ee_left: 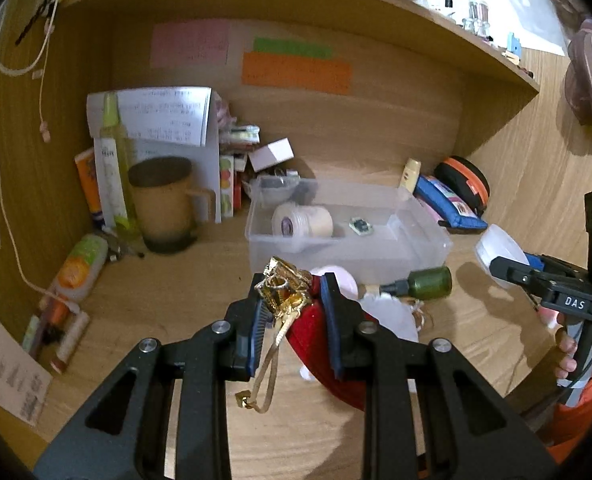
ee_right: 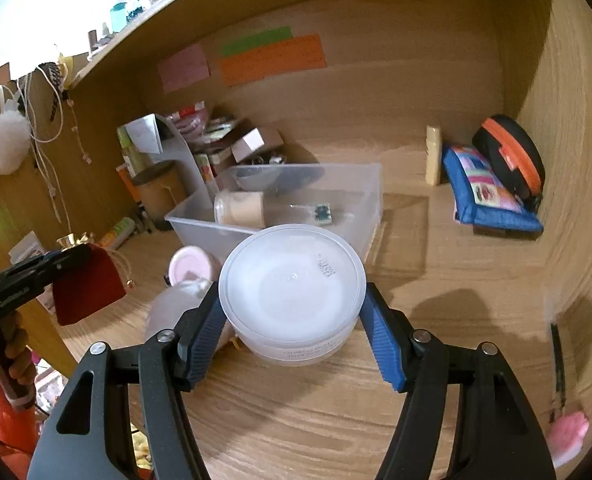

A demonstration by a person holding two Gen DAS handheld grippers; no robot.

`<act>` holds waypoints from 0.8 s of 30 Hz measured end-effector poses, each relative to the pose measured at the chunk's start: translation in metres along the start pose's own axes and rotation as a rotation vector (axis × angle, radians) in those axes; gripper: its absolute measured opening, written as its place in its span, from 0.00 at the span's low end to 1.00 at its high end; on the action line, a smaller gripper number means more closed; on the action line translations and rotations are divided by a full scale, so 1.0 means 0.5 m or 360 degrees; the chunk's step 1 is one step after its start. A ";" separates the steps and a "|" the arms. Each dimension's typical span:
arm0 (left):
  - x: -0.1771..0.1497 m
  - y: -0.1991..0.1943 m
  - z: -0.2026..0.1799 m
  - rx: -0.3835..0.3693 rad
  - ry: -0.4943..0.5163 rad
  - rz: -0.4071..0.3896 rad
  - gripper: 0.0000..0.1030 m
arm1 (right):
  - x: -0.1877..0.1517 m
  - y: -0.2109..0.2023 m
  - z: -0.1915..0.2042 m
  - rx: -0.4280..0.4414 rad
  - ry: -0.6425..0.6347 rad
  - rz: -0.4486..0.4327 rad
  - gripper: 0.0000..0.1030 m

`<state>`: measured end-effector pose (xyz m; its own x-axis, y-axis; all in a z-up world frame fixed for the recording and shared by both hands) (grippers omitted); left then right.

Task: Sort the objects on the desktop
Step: 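Lift and carry the red pouch and white container with both tools over the bin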

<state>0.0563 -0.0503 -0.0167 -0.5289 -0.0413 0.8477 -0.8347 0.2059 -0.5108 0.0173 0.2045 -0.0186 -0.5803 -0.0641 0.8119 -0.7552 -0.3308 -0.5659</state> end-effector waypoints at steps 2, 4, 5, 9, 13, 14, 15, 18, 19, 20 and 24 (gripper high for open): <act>0.016 -0.001 -0.001 0.0006 0.0022 -0.0021 0.25 | 0.010 -0.002 0.004 -0.0004 -0.0017 -0.0015 0.61; 0.033 0.000 -0.003 0.0014 0.0047 -0.0036 0.25 | 0.019 -0.004 0.010 -0.0010 -0.0034 -0.0034 0.61; 0.039 -0.001 -0.003 0.0018 0.0058 -0.0042 0.25 | 0.023 -0.004 0.011 -0.0008 -0.0037 -0.0039 0.61; 0.069 0.004 -0.011 0.0025 0.0114 -0.0067 0.25 | 0.040 0.000 0.022 -0.0004 -0.0065 -0.0064 0.61; 0.098 0.012 -0.022 0.0021 0.0163 -0.0098 0.25 | 0.060 0.007 0.030 -0.0016 -0.0103 -0.0085 0.61; 0.104 0.014 -0.023 0.0020 0.0170 -0.0101 0.25 | 0.066 0.009 0.031 -0.0019 -0.0112 -0.0092 0.61; 0.112 0.018 -0.025 0.0015 0.0179 -0.0104 0.25 | 0.070 0.010 0.032 -0.0022 -0.0118 -0.0098 0.61; 0.134 0.028 -0.029 0.0002 0.0199 -0.0118 0.25 | 0.088 0.019 0.033 -0.0023 -0.0133 -0.0114 0.61; 0.144 0.033 -0.031 -0.0001 0.0207 -0.0122 0.25 | 0.095 0.022 0.033 -0.0023 -0.0138 -0.0119 0.61; 0.149 0.036 -0.032 -0.0008 0.0215 -0.0123 0.25 | 0.099 0.025 0.034 -0.0026 -0.0143 -0.0122 0.61; 0.172 0.055 -0.042 -0.0038 0.0237 -0.0124 0.25 | 0.120 0.038 0.033 -0.0027 -0.0165 -0.0141 0.61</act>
<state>-0.0090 -0.0278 0.0450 -0.4327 0.0871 0.8973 -0.8674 0.2311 -0.4407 -0.0268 0.1787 0.0216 -0.4773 -0.1324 0.8687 -0.8076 -0.3235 -0.4930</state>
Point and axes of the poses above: each gripper's, at about its wrist camera, not at the fingertips, and y roughly the way its jaws point, z to its left, x to its top, the point moved 1 cm from there along y, roughly the way its jaws point, and after that the axes turned 4 degrees about -x, right-handed, at the moved point
